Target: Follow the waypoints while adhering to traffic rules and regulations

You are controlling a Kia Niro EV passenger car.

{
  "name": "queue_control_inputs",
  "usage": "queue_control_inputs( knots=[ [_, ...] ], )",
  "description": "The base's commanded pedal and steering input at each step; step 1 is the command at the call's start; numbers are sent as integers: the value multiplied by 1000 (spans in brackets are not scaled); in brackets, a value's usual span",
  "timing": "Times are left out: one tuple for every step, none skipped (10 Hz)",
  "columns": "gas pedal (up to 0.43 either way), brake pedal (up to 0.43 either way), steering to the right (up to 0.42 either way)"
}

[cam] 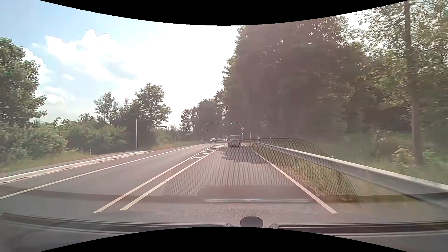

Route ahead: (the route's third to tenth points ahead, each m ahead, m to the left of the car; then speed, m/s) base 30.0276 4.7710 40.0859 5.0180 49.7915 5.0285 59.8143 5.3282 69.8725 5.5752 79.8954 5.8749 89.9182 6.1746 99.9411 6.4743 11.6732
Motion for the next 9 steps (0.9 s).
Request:
queue_control_inputs(
  knots=[
    [197, 0, 5],
    [197, 0, 5],
    [197, 0, 5],
    [197, 0, 5],
    [197, 0, 5],
    [197, 0, 5],
    [197, 0, 5],
    [197, 0, 4],
    [197, 0, 4]
  ],
)
